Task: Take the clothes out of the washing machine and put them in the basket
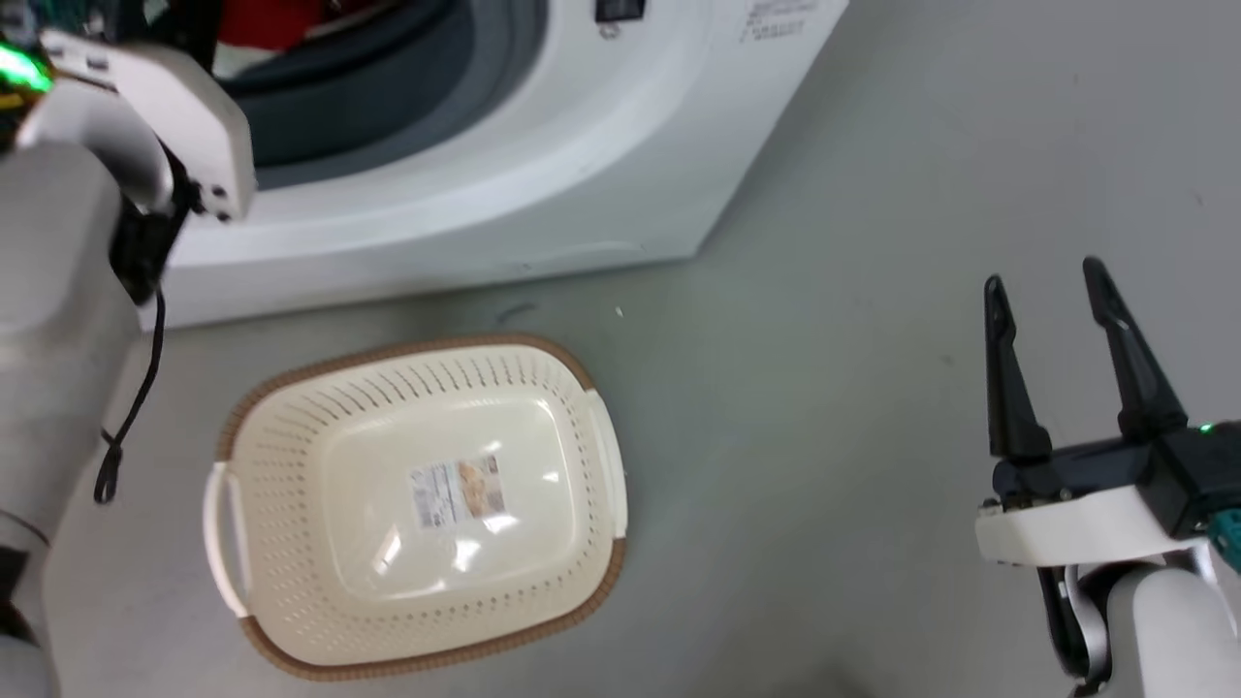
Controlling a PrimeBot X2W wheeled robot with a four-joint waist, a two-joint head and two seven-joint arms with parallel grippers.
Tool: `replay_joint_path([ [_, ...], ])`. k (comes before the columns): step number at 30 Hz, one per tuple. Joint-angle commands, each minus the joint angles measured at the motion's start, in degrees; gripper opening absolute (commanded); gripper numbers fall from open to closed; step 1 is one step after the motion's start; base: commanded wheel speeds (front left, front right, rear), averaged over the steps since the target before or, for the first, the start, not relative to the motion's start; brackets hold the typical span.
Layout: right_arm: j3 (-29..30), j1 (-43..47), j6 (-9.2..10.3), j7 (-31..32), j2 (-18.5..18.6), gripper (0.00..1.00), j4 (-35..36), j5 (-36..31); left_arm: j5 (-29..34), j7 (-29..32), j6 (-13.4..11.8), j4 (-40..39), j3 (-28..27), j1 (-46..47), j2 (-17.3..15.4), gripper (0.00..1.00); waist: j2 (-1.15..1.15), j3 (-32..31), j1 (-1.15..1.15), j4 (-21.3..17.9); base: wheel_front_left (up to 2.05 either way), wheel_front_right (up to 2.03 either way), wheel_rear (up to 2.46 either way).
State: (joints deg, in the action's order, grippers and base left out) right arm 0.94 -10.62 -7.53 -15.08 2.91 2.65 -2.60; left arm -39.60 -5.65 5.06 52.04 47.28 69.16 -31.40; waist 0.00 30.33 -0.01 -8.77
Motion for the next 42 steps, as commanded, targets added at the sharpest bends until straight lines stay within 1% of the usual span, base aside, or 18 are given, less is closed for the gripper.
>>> replay_joint_path([
  [1,0.1,1.3,0.08,-0.1,0.0,1.00,-0.4,-0.2,-0.4,-1.8,-0.6,-0.6,-0.5,-2.2,0.4,0.00,0.00,-5.9,0.01,3.0,0.00,0.00,0.00],
  [5,0.3,3.0,0.08,-0.1,0.0,1.00,-1.5,-0.7,0.8,-6.6,-2.7,-3.2,0.7,-7.6,0.8,0.00,0.00,-10.7,0.01,4.3,0.00,0.00,0.00],
  [10,1.3,5.2,0.08,-0.1,-0.1,1.00,-2.3,-1.1,1.1,-9.0,-6.0,-9.3,-0.2,-13.6,0.4,0.00,0.00,-15.5,0.01,5.8,0.00,0.00,0.00],
  [14,2.1,6.9,0.08,-0.1,-0.1,1.00,-3.1,-1.3,1.8,-9.5,-9.4,-17.8,-1.5,-18.9,-0.3,0.00,0.00,-18.9,0.01,7.0,0.00,0.00,0.00],
  [18,2.4,8.1,0.08,-0.1,-0.1,1.00,-3.5,-1.0,3.2,-9.6,-13.3,-28.1,-3.0,-24.4,-2.1,0.00,0.00,-21.4,0.01,7.9,0.00,0.00,0.00],
  [22,2.8,8.9,0.08,-0.1,-0.1,1.00,-3.8,-0.6,4.6,-9.6,-17.7,-38.4,-5.0,-30.5,-3.8,0.00,0.00,-23.1,0.01,8.4,0.00,0.00,0.00],
  [26,3.5,10.3,0.08,-0.1,-0.1,1.00,-4.2,-0.3,5.8,-9.6,-21.1,-47.0,-6.0,-36.7,-5.0,0.00,0.00,-24.9,0.01,9.2,0.00,0.00,0.00],
  [29,3.9,10.6,0.08,-0.1,-0.1,1.00,-4.1,-0.1,5.9,-9.2,-22.2,-51.7,-5.3,-40.1,-6.2,0.00,0.00,-25.3,0.01,9.8,0.00,0.00,0.00],
  [35,4.1,10.6,0.08,-0.1,-0.1,1.00,-3.8,-0.3,5.3,-6.8,-22.8,-55.7,-3.2,-44.4,-7.7,0.00,0.00,-24.7,0.01,10.5,0.00,0.00,0.00],
  [38,4.0,9.8,0.08,-0.1,-0.1,1.00,-3.7,-0.4,4.6,-6.2,-22.3,-54.9,-2.0,-46.3,-7.9,0.00,0.00,-23.4,0.01,10.7,0.00,0.00,0.00],
  [42,3.4,9.1,0.08,-0.1,-0.1,1.00,-3.6,-0.7,3.8,-6.0,-20.7,-51.0,-0.2,-47.6,-6.3,0.00,0.00,-20.9,0.01,10.5,0.00,0.00,0.00],
])
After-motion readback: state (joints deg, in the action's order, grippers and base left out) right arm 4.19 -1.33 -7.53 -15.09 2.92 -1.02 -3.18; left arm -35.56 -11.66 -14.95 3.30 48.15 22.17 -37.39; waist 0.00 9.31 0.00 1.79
